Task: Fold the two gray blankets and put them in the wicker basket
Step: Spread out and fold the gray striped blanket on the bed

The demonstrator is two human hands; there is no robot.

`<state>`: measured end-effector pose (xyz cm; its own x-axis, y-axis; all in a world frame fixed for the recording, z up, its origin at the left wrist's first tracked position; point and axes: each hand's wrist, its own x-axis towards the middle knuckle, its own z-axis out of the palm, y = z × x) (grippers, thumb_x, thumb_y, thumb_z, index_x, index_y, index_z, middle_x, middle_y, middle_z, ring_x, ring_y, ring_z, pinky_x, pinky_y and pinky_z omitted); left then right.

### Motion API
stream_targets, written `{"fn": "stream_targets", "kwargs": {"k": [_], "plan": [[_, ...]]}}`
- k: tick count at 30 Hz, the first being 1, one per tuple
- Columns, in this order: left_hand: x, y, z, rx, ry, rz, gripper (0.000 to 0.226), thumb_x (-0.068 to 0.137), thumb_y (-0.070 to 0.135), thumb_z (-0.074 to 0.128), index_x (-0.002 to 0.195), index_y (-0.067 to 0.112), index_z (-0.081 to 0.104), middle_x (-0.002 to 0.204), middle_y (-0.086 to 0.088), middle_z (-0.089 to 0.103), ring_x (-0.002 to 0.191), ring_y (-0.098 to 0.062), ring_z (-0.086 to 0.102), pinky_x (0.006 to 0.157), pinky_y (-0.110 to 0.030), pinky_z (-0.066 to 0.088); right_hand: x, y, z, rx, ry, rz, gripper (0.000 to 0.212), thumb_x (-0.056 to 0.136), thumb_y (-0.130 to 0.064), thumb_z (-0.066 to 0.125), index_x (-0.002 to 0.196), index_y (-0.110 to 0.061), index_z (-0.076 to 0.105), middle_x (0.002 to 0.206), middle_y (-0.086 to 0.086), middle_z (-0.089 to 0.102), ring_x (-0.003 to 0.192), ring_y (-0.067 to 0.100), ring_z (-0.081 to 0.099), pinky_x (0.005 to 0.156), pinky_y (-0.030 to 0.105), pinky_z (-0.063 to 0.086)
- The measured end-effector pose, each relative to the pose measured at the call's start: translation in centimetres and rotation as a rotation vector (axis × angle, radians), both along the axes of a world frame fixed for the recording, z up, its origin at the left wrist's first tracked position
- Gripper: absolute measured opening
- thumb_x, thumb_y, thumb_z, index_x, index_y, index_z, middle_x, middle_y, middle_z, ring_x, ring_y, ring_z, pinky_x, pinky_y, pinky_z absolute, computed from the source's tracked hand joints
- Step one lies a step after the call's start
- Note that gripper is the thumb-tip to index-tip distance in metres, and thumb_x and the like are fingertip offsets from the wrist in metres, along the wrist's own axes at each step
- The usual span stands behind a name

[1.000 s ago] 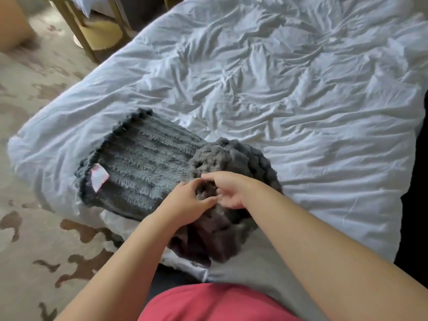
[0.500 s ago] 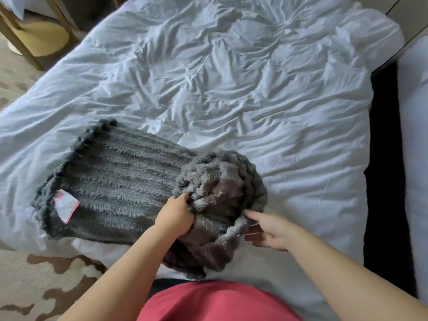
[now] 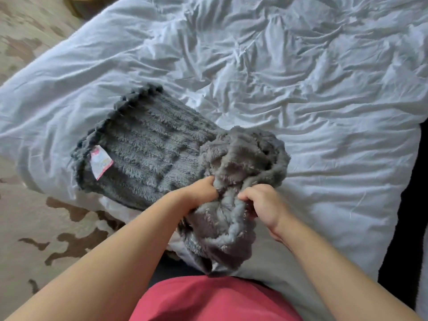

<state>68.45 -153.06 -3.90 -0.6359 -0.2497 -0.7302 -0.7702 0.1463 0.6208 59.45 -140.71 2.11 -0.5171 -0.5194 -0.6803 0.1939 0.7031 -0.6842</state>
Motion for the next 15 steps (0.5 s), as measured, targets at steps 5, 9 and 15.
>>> {"fn": "stream_targets", "kwargs": {"k": [5,9,15], "plan": [[4.1,-4.2,-0.6,-0.102,-0.090,0.127,0.032,0.087,0.002,0.046,0.116,0.003,0.060,0.119,-0.010,0.062,0.113,-0.024,0.056,0.079,-0.021,0.040,2.6,-7.3,-1.4,0.151,-0.152,0.313,0.028,0.091,-0.011,0.053,0.064,-0.010,0.051,0.054,0.007,0.051,0.045,0.017,0.049,0.038,0.019,0.038],[8.0,-6.5,1.7,-0.458,-0.109,0.467,0.044,0.081,0.012,0.051,0.123,0.023,0.057,0.123,-0.007,0.057,0.109,-0.026,0.056,0.078,-0.026,0.039,3.0,-13.3,-2.6,0.328,-0.276,0.454,0.029,0.098,-0.015,0.041,0.070,-0.013,0.047,0.055,0.003,0.048,0.047,0.014,0.042,0.041,0.017,0.033],[7.8,-3.8,4.5,-0.480,-0.068,0.147,0.048,0.086,0.046,0.051,0.125,0.019,0.045,0.124,-0.009,0.052,0.118,-0.030,0.050,0.095,-0.041,0.043,3.9,-18.0,-6.5,0.580,-0.329,0.768,0.034,0.095,-0.015,0.031,0.064,-0.014,0.046,0.044,0.000,0.046,0.039,0.012,0.041,0.043,0.017,0.036]]}}
